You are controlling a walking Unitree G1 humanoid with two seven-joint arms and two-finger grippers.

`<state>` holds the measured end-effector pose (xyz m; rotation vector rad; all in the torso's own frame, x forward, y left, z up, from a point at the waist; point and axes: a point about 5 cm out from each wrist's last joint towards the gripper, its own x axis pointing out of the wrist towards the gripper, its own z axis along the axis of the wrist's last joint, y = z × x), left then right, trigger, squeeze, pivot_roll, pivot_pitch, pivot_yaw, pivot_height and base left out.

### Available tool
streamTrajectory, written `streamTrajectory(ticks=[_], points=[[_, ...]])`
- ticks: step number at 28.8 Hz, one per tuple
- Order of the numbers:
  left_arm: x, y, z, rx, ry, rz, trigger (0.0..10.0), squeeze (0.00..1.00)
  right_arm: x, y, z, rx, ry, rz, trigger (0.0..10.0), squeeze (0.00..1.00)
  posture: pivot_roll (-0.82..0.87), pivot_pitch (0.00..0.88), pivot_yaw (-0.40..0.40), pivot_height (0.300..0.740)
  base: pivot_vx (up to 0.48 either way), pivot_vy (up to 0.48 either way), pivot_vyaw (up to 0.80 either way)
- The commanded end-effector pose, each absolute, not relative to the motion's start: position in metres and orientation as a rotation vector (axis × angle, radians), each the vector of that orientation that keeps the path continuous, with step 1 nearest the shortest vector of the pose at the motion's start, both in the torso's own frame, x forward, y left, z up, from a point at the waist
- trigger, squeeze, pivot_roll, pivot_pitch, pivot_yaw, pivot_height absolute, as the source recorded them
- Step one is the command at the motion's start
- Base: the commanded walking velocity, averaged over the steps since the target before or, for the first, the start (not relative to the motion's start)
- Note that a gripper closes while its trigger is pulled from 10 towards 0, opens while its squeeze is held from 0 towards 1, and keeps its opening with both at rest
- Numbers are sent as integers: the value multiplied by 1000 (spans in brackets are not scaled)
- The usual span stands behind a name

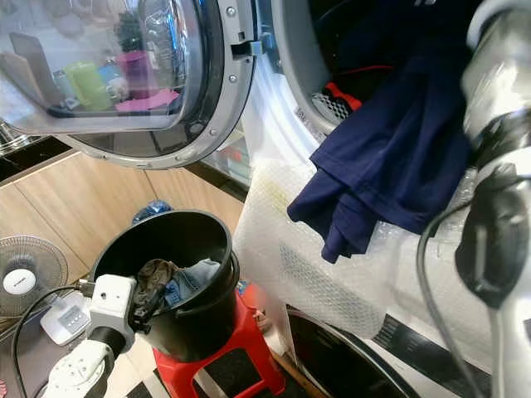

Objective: Clothes washing

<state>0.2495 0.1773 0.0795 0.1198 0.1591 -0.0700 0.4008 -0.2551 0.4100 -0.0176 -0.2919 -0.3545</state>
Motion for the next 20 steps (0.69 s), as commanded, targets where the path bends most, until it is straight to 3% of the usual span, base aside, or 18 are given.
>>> streamTrajectory(ticks=[1, 10, 11, 12, 13, 20], points=[[247, 178, 81, 153, 171, -89, 10000, 0, 406, -250, 397, -98, -224, -350, 10000, 0, 73, 0, 96, 740, 0, 0, 0], [247, 177, 84, 112, 177, -78, 10000, 0, 409, -247, 386, -20, -178, -278, 10000, 0, 76, 0, 97, 740, 0, 0, 0], [249, 176, 87, 87, 174, -68, 10000, 0, 408, -248, 390, -18, -187, -278, 10000, 718, 76, 0, 96, 740, 0, 0, 0], [250, 176, 89, 84, 170, -69, 10000, 0, 408, -248, 391, -16, -188, -271, 10000, 718, 76, 0, 96, 740, 0, 0, 0], [250, 175, 90, 91, 165, -75, 10000, 0, 407, -249, 393, -17, -193, -270, 10000, 1000, 72, 0, 96, 740, 0, 0, 0], [251, 173, 93, 83, 159, -78, 10000, 0, 404, -252, 405, -12, -227, -265, 10000, 1000, 72, 0, 95, 740, 0, 0, 0]])
